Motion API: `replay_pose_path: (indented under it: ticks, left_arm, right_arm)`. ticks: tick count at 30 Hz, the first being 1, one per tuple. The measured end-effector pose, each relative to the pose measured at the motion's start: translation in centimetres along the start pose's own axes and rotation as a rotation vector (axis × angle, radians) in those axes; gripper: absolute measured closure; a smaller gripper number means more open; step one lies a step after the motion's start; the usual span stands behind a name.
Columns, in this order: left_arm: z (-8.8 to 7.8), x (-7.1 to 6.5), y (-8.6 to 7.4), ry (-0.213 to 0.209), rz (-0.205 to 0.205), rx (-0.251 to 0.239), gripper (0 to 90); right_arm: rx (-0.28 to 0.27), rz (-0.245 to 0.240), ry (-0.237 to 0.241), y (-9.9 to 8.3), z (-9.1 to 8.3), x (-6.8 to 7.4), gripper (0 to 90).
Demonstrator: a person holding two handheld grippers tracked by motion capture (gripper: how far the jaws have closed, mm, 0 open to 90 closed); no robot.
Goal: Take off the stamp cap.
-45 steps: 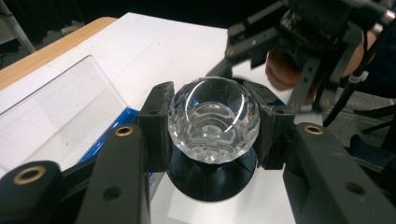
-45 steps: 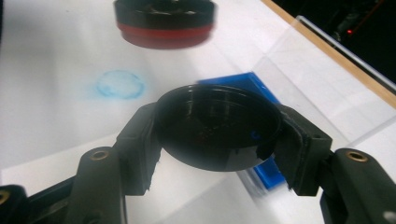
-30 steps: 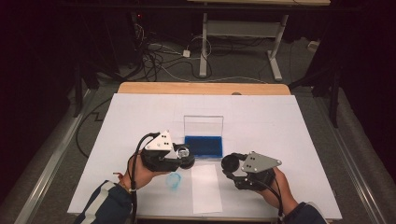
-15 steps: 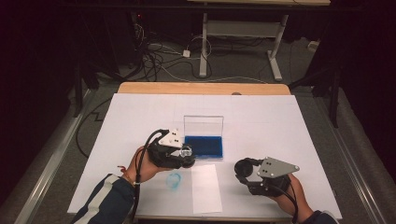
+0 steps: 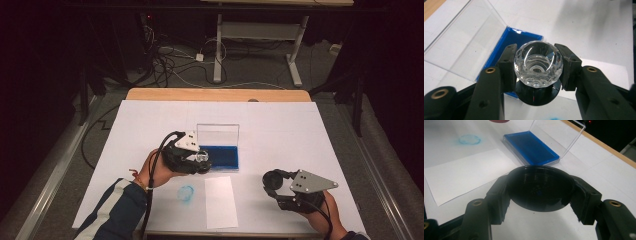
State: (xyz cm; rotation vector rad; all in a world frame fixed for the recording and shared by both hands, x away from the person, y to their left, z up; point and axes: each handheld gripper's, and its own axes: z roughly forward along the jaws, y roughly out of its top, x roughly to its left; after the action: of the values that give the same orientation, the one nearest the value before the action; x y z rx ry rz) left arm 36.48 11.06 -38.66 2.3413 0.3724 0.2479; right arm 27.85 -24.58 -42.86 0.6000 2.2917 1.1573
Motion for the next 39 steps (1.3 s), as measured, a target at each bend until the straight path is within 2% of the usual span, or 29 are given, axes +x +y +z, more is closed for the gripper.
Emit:
replay_pose_path:
  ticks: [12, 17, 21, 25, 39]
  left_arm:
    - [0.2, 1.0, 1.1, 0.005, -0.005, -0.019, 54.0]
    - [0.6, 1.6, 1.2, -0.003, -0.014, -0.016, 54.0]
    - [0.8, 1.9, 1.6, 0.002, -0.014, -0.014, 54.0]
    - [1.2, 2.2, 1.9, 0.010, -0.022, -0.015, 53.9]
    - [2.6, 2.8, 2.0, 0.013, -0.040, -0.008, 53.9]
  right_arm:
    - [0.010, -0.010, 0.001, 0.0, 0.2, 0.0, 38.3]
    - [0.003, -0.005, -0.013, 0.0, 0.2, 0.0, 38.3]
    - [0.007, -0.009, -0.012, 0.1, 0.4, 0.0, 38.3]
    - [-0.006, -0.004, -0.032, 0.1, 0.3, -0.1, 38.3]
    - [-0.009, -0.004, -0.048, -0.1, 0.2, -0.3, 38.3]
